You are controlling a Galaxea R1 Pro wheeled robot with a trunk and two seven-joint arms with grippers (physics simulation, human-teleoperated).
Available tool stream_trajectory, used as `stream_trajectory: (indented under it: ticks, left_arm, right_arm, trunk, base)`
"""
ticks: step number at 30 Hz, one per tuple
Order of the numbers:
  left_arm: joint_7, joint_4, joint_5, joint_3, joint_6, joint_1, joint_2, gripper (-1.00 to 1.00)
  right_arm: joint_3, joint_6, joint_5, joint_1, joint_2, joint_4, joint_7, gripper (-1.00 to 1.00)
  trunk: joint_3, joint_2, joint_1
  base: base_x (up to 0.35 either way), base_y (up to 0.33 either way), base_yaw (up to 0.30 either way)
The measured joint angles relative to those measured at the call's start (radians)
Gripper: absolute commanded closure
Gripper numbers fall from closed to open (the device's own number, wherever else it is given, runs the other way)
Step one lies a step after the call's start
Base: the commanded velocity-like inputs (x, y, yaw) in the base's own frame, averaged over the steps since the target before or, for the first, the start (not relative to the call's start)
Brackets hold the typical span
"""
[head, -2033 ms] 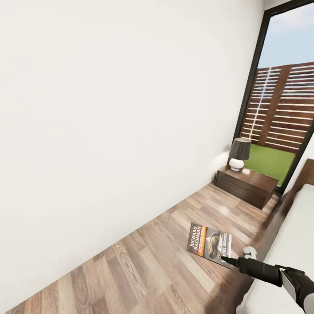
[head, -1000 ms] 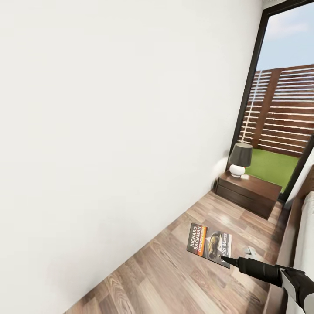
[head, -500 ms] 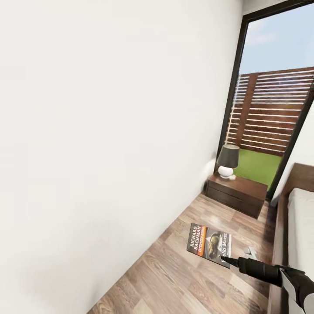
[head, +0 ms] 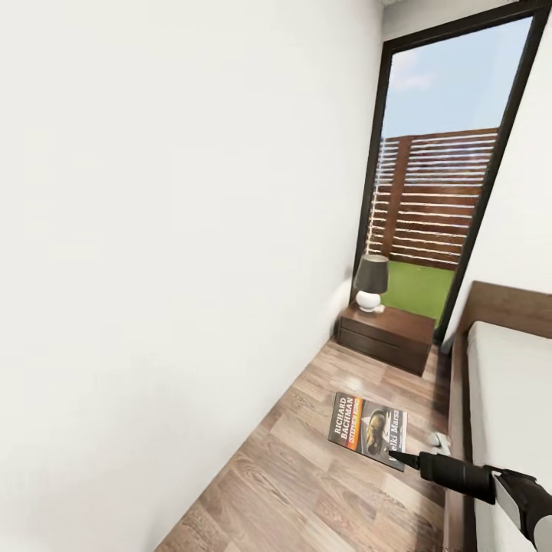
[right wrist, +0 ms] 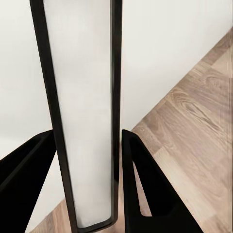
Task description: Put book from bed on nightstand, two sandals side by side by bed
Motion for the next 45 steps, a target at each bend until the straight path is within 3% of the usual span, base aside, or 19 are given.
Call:
stream_trajectory:
  ticks: [4, 5, 9, 13, 24, 30, 40, 45]
  left_arm:
    - [0.0, 0.0, 0.002, -0.028, -0.001, 0.0, 0.0, -1.0]
    - [0.001, 0.0, 0.005, -0.053, -0.001, 0.0, 0.0, -1.0]
    - [0.001, 0.0, 0.006, -0.098, 0.0, 0.0, 0.0, -1.0]
    - [0.0, 0.0, 0.003, -0.124, 0.001, 0.0, 0.0, -1.0]
    - [-0.012, -0.006, -0.001, -0.273, 0.008, -0.005, -0.018, -1.0]
    - [-0.034, -0.009, 0.0, -0.298, 0.012, -0.012, -0.043, -1.0]
    - [-0.066, -0.053, -0.002, -0.306, 0.05, -0.041, -0.115, -1.0]
    - [-0.069, -0.083, -0.003, -0.306, 0.068, -0.063, -0.13, -1.0]
  right_arm:
    - [0.0, 0.0, 0.0, 0.0, 0.0, 0.0, 0.0, 1.0]
    - [0.0, 0.0, 0.0, 0.0, 0.0, 0.0, 0.0, 1.0]
    - [-0.002, 0.0, -0.001, 0.0, 0.0, 0.0, -0.001, 1.0]
    - [-0.002, 0.0, -0.001, 0.0, 0.0, 0.0, -0.001, 1.0]
    - [-0.002, 0.0, -0.001, 0.0, 0.002, 0.0, -0.001, 1.0]
    - [-0.002, 0.0, -0.001, 0.0, 0.002, 0.0, -0.001, 1.0]
    - [-0.002, 0.0, -0.001, 0.0, 0.003, 0.0, -0.001, 1.0]
    - [-0.002, 0.0, -0.002, 0.0, 0.002, 0.0, -0.001, 1.0]
  trunk:
    - [0.004, 0.0, 0.0]
    - [0.005, 0.0, 0.0]
    - [0.008, 0.0, 0.0]
    - [0.009, 0.0, 0.0]
    - [0.01, 0.0, 0.0]
    - [0.01, 0.0, 0.0]
    - [0.01, 0.0, 0.0]
    - [0.01, 0.0, 0.0]
  base:
    - [0.002, 0.0, -0.241]
    - [0.001, 0.0, -0.232]
    - [0.001, 0.0, -0.166]
    - [0.0, 0.0, -0.08]
    - [0.0, 0.0, -0.015]
    - [0.0, 0.0, -0.002]
    - [0.0, 0.0, 0.0]
    - [0.0, 0.0, 0.0]
